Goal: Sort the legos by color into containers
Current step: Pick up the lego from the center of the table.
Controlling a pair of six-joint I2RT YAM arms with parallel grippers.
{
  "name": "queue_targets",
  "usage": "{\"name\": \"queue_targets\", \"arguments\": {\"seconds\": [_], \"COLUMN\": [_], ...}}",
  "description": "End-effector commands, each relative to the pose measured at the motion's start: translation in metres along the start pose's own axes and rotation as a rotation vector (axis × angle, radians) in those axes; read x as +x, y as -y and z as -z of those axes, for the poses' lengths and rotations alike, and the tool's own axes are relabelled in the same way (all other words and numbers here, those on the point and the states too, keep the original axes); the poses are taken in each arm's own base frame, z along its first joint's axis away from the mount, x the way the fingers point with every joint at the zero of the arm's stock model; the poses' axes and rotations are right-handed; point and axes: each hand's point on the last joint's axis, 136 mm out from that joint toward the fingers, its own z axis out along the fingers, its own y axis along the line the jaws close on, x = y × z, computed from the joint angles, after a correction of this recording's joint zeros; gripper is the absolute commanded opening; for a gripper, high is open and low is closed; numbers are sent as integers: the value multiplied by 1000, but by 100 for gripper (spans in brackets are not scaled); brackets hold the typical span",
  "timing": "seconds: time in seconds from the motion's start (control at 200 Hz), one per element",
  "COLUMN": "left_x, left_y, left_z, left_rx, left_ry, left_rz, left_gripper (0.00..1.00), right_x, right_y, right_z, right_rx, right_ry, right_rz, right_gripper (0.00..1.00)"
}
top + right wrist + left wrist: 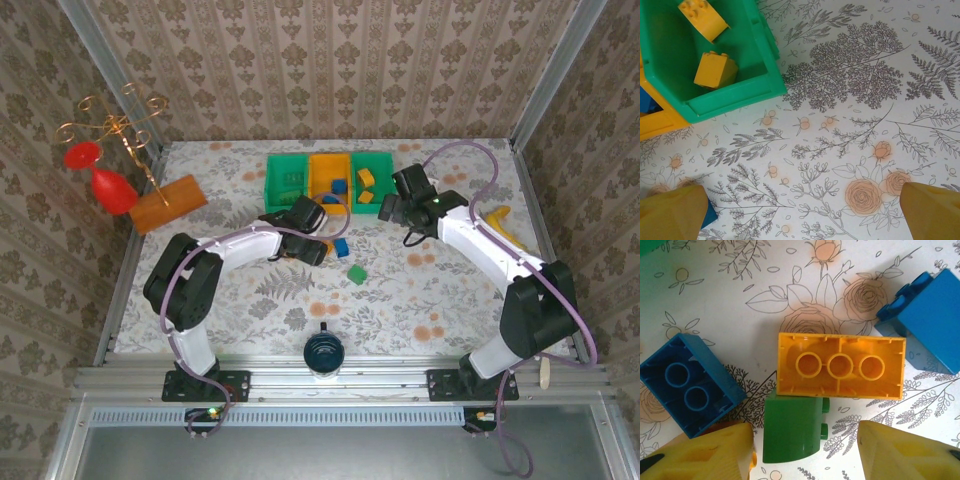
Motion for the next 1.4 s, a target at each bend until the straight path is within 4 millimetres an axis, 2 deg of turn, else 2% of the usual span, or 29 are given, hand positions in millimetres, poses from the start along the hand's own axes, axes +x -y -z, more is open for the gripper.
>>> {"name": "queue_targets", "arguments": {"seconds": [0.0,0.43,0.575,0.735,1.075,1.395], "left_x": [5,17,19,18,10,18], "left_y": [-1,20,19,14,19,19], "left_z": [-4,-2,-1,-5,-16,-27], "left_rx": [-21,18,1,-26,-14,-13], "left_ry": [-40,-62,-60,-69,-77,-115], "left_rz": [-1,-23,-17,-18,-31,-31], "left_gripper": [57,42,40,46,57,61], "right_x": [-3,-5,-6,-6,-6,-5], "right_y": [9,9,7,5,4,3], "right_z": [7,8,8,6,6,3], "right_rx": [20,21,14,11,9,7], "right_ry": [26,33,31,26,27,23], "right_rz": [-29,-46,-50,-49,-50,-51], "right_gripper": [100,100,100,100,100,100]}}
